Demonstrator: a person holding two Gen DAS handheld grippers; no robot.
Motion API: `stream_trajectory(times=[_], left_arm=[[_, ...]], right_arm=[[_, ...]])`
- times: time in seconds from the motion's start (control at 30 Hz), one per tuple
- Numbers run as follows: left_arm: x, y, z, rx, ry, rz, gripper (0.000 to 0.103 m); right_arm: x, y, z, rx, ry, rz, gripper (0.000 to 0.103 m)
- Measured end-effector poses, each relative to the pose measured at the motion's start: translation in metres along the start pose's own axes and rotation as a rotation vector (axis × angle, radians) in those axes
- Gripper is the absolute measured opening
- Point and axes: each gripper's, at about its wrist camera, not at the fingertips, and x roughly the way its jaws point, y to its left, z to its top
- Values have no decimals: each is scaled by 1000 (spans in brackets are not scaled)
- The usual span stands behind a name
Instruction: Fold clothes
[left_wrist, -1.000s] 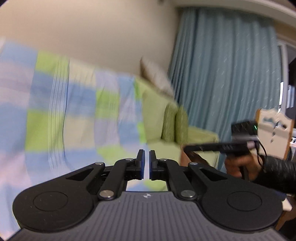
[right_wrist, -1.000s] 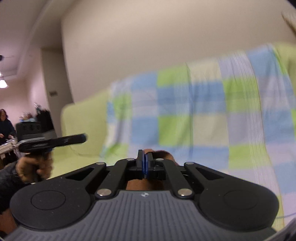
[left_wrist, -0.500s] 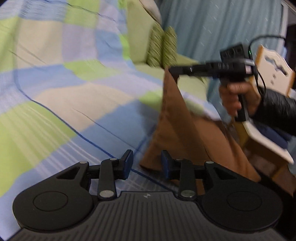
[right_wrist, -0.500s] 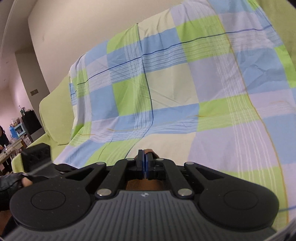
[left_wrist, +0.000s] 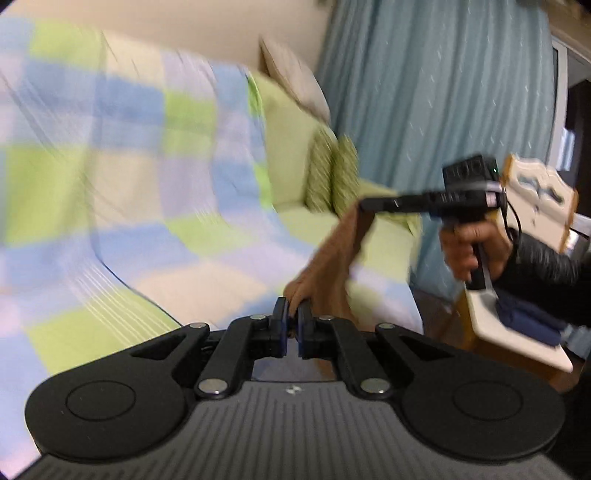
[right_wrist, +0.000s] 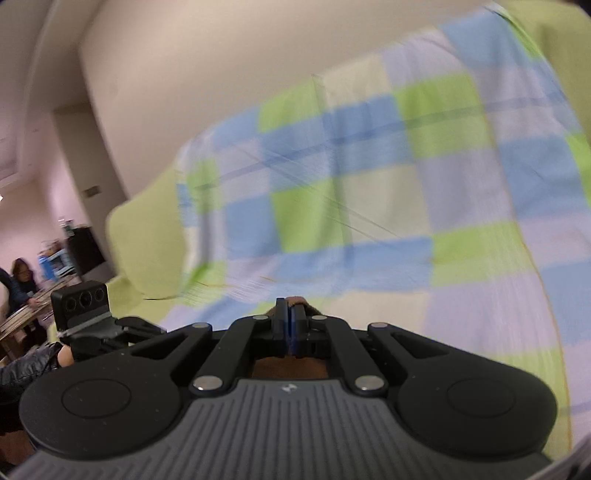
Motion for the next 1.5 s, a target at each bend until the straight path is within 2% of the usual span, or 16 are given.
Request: stream_trajectory(times=[0.07,0.23,0.3,0.37,0.5,0.57,0.6,0.7,0.8,0.9,0.97,1.07,1.2,1.3,1.43,1.5], left_arm=[[-11,17,23,21,3,68,1],[31,86,34,17,101,204,1],[58,109,23,-9,138,237,1],[101,146,-7,-42,205,285,1],[137,178,-38,-108,220,321,3],[137,182,-47,-132,195,345,17],[131,182,-50,-141,174,374,20],[109,172,-48,-120,167,442,22],[81,149,-41,-70,170,480,22],[51,97,-35,40,190,448,24],[37,51,-41,129,218,402,36],[20,-45,-75,336,297,291,38],[14,-109,-112,500,369,244,39],[34,-121,-130,574,428,300,39],[52,-125,-140,688,452,349,40],[57,-125,-143,741,464,363,23]], right_arm=[[19,10,19,0,0,25,1],[108,-18,37,80,54,6,1],[148,-42,29,115,92,-30,1],[191,-72,15,152,137,-79,1],[243,-112,-17,191,205,-139,2],[251,-123,-23,202,221,-141,5],[248,-125,-24,202,220,-139,6],[223,-122,-21,205,203,-145,28],[197,-118,-20,199,187,-155,31],[161,-89,-30,9,181,-183,31],[137,-50,-49,-203,208,-173,31],[103,17,-96,-567,273,-161,31],[63,99,-170,-1080,393,-159,31],[63,106,-195,-1150,431,-183,30],[80,108,-202,-1182,428,-219,30],[90,110,-207,-1222,435,-209,30]])
